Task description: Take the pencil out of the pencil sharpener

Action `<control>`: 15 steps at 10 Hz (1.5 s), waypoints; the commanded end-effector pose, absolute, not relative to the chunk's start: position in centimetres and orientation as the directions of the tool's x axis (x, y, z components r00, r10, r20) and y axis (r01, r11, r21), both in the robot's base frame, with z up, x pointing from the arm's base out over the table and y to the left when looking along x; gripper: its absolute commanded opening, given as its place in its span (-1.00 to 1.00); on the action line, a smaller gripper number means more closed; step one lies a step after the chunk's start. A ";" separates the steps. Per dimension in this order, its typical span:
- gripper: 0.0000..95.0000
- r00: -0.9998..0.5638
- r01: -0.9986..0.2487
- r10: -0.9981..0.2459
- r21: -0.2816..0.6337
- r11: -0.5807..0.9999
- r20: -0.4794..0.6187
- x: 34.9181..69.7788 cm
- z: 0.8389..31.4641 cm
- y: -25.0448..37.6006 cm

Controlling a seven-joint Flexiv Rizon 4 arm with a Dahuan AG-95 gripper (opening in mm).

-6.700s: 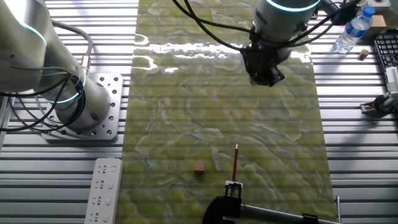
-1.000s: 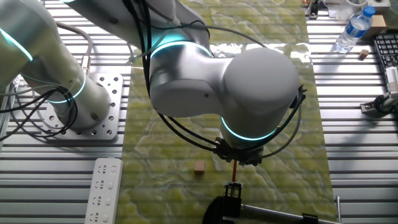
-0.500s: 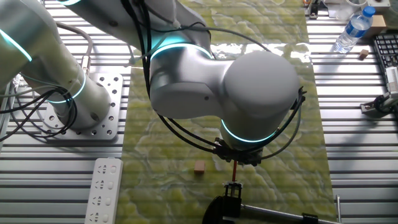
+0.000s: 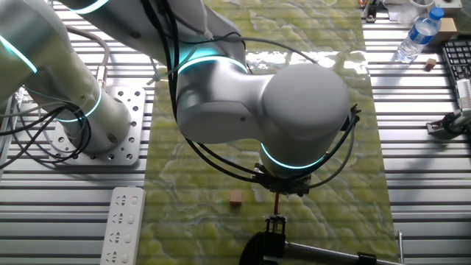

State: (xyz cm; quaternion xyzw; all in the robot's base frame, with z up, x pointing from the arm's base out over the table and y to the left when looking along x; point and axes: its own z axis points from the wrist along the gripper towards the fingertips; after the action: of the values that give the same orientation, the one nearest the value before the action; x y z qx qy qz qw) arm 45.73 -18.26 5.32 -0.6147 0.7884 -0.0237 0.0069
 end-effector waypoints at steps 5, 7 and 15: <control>-1.00 -0.232 -0.971 -0.972 -0.070 0.230 0.024 45.8 5.4 -17.4; -1.00 -0.238 -0.969 -0.971 -0.073 0.235 0.028 45.9 5.5 -16.6; -1.00 -0.279 -0.958 -0.960 -0.076 0.276 0.021 46.9 5.8 -12.4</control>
State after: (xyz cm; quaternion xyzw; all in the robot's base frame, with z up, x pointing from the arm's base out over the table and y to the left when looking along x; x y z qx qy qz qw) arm 46.94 -12.30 5.85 -0.6002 0.7989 -0.0369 0.0157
